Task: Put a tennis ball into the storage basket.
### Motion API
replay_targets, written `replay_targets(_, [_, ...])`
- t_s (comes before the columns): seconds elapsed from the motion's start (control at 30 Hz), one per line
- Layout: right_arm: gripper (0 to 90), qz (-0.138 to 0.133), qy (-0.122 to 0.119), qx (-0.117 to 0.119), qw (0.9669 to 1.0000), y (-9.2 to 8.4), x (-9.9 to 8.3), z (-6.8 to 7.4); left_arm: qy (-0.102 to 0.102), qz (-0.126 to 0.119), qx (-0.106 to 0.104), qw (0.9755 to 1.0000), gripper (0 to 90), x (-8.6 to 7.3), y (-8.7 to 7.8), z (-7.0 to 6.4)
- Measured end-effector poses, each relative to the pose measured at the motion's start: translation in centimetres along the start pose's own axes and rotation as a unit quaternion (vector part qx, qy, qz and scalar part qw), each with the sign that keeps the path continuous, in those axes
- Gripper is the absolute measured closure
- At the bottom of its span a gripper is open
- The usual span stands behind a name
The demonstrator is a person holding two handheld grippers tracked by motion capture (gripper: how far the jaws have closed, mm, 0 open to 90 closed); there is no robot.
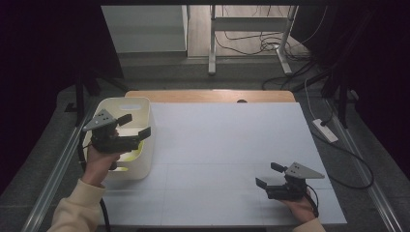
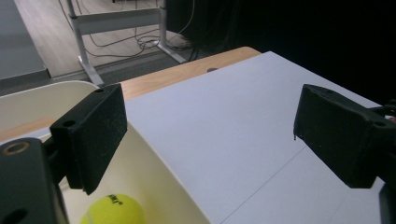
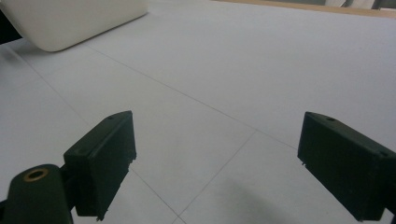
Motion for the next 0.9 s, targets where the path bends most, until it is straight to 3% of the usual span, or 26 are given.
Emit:
replay_targets(0.6, [11.8,0.003,-0.003,-0.006,1.0000,-0.4,-0.1,0.2,0.010,-0.003,-0.044,0.9990,10.1,-0.5,1.0,-3.5])
replay_targets(0.9, [11.8,0.003,-0.002,-0.007,1.0000,-0.5,-0.1,0.1,0.018,0.002,-0.072,0.9973,10.1,-1.1,1.6,-5.8])
Point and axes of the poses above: each handheld gripper's, and its own axes: y roughly forward along the jaws, x roughly out of its top, z roughly to its left, the point moved 10 cm from there along y, roughly forward along the jaws, and after that the axes turned 10 degrees about -z, right-handed, at the moved point
